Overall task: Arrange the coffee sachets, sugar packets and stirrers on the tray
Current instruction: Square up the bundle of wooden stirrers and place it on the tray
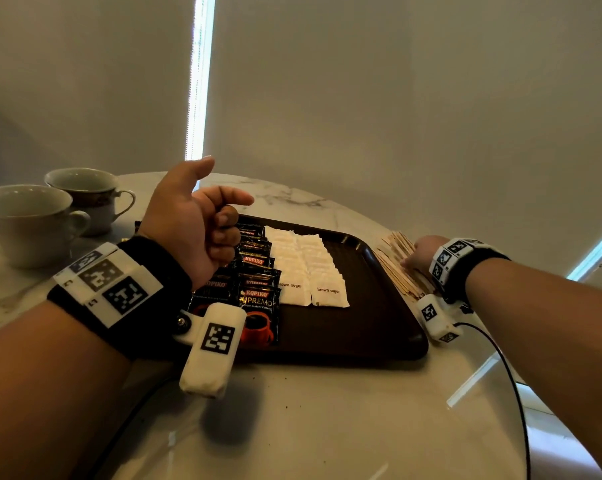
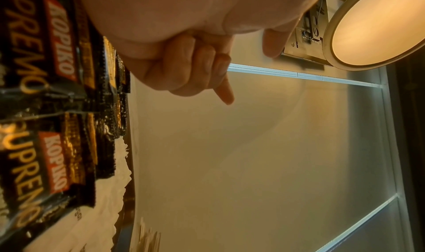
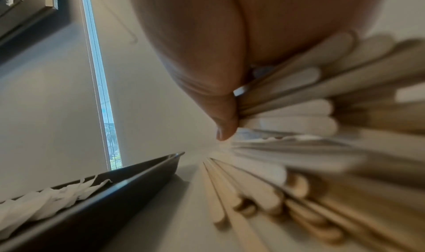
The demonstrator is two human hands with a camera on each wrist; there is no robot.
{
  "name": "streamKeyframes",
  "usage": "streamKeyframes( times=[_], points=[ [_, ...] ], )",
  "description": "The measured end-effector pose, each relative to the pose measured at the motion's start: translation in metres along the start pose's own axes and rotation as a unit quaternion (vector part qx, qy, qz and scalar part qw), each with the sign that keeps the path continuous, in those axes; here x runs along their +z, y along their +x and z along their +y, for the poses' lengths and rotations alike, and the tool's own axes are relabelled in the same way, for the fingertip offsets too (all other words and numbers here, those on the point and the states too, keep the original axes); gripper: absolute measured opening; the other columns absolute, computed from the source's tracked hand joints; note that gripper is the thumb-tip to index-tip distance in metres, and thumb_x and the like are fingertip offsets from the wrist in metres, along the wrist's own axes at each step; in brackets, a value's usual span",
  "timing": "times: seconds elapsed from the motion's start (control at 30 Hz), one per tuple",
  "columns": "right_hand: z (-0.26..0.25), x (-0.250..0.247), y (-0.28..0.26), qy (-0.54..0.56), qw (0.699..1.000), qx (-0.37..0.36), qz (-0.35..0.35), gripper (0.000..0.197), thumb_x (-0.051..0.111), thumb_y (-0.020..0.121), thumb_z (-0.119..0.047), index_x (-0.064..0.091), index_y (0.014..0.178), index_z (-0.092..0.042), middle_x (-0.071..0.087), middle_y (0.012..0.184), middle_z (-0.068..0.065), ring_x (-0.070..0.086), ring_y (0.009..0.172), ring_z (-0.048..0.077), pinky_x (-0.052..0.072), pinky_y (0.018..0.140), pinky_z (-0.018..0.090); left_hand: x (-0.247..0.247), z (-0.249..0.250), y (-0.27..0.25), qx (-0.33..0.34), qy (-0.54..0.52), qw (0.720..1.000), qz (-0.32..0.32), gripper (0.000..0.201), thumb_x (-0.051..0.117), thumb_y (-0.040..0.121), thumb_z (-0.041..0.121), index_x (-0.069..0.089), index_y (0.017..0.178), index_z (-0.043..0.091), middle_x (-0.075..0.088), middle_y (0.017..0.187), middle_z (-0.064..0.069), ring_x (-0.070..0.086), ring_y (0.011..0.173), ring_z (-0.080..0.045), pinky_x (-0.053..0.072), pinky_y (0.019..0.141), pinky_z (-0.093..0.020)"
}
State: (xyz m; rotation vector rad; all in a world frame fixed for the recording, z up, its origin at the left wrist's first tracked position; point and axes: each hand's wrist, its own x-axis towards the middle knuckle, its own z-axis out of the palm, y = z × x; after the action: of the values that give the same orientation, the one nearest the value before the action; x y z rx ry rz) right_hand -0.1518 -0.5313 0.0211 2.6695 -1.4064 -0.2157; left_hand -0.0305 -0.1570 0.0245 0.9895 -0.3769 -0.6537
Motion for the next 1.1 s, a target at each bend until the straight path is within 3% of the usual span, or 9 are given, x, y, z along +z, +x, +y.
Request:
streamKeyframes(
  times=[0.23,0.33,0.43,0.53,0.6,0.7,0.83,1.0,1.1],
  points=[
    [0.004,-0.012,-0.015,0.067,0.997,0.009,0.029,0.036,0.064,0.094,-0.043,0.066,0.099,-0.008,0.069,0.089,0.006,0.065,0.080,0.023,0.049,0.071,0.034,0.001,0.002,-0.002,0.005,-0.007,1.000,-0.002,0.056,0.039,0.094,0.060,0.066,0.087,0.011,0.034,0.059,0.003,0.027,0.048,-0.012,0.021,0.042,-0.021],
    [0.008,-0.013,-0.020,0.148,0.988,0.015,0.032,0.029,0.064,0.095,-0.038,0.068,0.094,-0.009,0.072,0.085,0.005,0.069,0.081,0.025,0.056,0.083,0.040,0.001,0.002,-0.002,0.004,-0.006,1.000,-0.004,0.056,0.039,0.094,0.060,0.065,0.088,0.011,0.033,0.059,0.004,0.026,0.048,-0.012,0.020,0.042,-0.021],
    [0.007,-0.019,-0.028,0.197,0.980,0.007,0.035,0.027,0.064,0.096,-0.036,0.066,0.099,-0.009,0.072,0.084,0.004,0.070,0.080,0.023,0.057,0.084,0.042,0.001,0.002,-0.001,0.002,-0.006,1.000,-0.006,0.055,0.038,0.095,0.059,0.065,0.089,0.011,0.034,0.058,0.003,0.027,0.047,-0.012,0.020,0.041,-0.020],
    [-0.001,-0.033,-0.044,0.246,0.968,-0.012,0.043,0.028,0.065,0.095,-0.037,0.065,0.104,-0.011,0.074,0.085,0.003,0.071,0.077,0.020,0.057,0.069,0.035,0.003,0.002,-0.001,0.002,-0.004,1.000,-0.006,0.051,0.040,0.095,0.056,0.064,0.090,0.011,0.034,0.058,0.004,0.027,0.048,-0.012,0.021,0.041,-0.021],
    [-0.010,-0.043,-0.057,0.299,0.952,-0.046,0.033,0.025,0.064,0.095,-0.036,0.063,0.106,-0.013,0.075,0.090,0.005,0.073,0.083,0.022,0.060,0.076,0.039,0.003,0.002,0.000,0.001,0.001,1.000,-0.006,0.045,0.044,0.095,0.053,0.063,0.092,0.012,0.034,0.059,0.004,0.027,0.049,-0.011,0.022,0.041,-0.021],
    [-0.033,-0.055,-0.083,0.448,0.889,-0.099,-0.013,0.018,0.068,0.093,-0.030,0.063,0.106,-0.019,0.076,0.096,0.008,0.073,0.091,0.025,0.058,0.090,0.048,0.005,0.000,0.001,-0.006,0.007,1.000,-0.014,0.036,0.055,0.091,0.049,0.060,0.095,0.014,0.038,0.061,0.005,0.033,0.051,-0.010,0.027,0.044,-0.023],
    [-0.074,-0.065,-0.124,0.569,0.793,-0.172,-0.131,0.026,0.067,0.092,-0.019,0.062,0.116,-0.011,0.071,0.097,0.012,0.068,0.085,0.025,0.057,0.090,0.047,0.009,-0.006,0.001,-0.011,0.013,1.000,-0.001,0.039,0.068,0.080,0.047,0.059,0.099,0.014,0.046,0.069,0.004,0.045,0.059,-0.011,0.035,0.052,-0.025],
    [-0.108,-0.057,-0.156,0.610,0.733,-0.222,-0.203,0.027,0.064,0.093,-0.012,0.062,0.119,-0.006,0.069,0.092,0.011,0.066,0.073,0.021,0.058,0.066,0.035,0.016,-0.012,0.001,-0.024,0.031,0.999,0.019,0.056,0.073,0.084,0.041,0.056,0.126,0.009,0.058,0.107,-0.009,0.062,0.097,-0.023,0.056,0.077,-0.034],
    [-0.123,-0.049,-0.170,0.624,0.677,-0.270,-0.282,0.026,0.060,0.096,-0.011,0.060,0.119,0.000,0.063,0.089,0.016,0.061,0.069,0.023,0.056,0.058,0.032,0.017,-0.017,-0.001,-0.038,0.053,0.996,-0.056,0.064,0.081,0.076,0.035,0.060,0.127,0.003,0.064,0.114,-0.017,0.062,0.111,-0.037,0.052,0.100,-0.048]
  ],
)
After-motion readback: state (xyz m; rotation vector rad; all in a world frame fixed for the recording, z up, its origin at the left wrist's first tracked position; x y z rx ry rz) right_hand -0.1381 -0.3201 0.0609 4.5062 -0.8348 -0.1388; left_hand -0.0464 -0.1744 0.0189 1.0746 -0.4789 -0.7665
